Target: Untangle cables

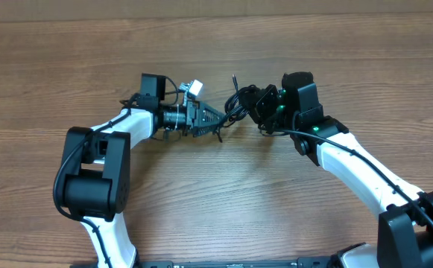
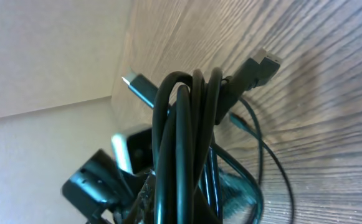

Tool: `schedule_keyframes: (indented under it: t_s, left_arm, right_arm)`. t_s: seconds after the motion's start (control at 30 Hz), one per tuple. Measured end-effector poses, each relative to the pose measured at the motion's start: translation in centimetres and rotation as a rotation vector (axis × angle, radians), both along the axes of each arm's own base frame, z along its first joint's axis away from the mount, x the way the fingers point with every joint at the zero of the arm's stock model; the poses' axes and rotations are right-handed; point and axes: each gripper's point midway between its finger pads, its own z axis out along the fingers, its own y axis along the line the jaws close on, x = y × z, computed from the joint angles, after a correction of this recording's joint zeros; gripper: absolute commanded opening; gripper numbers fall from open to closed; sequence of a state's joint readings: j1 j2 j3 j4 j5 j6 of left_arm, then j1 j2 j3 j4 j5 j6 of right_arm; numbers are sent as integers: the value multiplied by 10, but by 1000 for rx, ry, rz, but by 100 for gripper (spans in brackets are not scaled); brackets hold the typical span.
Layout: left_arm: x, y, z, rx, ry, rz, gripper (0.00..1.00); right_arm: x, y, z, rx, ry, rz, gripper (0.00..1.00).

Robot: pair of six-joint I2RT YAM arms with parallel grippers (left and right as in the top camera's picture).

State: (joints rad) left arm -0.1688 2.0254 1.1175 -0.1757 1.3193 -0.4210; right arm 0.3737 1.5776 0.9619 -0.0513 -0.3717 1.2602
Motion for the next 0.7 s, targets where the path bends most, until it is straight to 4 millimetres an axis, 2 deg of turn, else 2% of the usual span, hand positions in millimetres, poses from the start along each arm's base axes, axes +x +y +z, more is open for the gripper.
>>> schedule_keyframes:
  t_s: [0.17,0.4,0.7]
  left_arm:
    - [-15,-4,-18,87,76,-7,66]
    - [-10,-2,-26,135,12,3,82]
    - [2,-3,-23,131,-73,13,86]
  right_arm:
    - [0,1,1,7,-3,8,4]
    - [0,2,3,12,-7,11,4]
    - [0,2,3,12,-9,11,4]
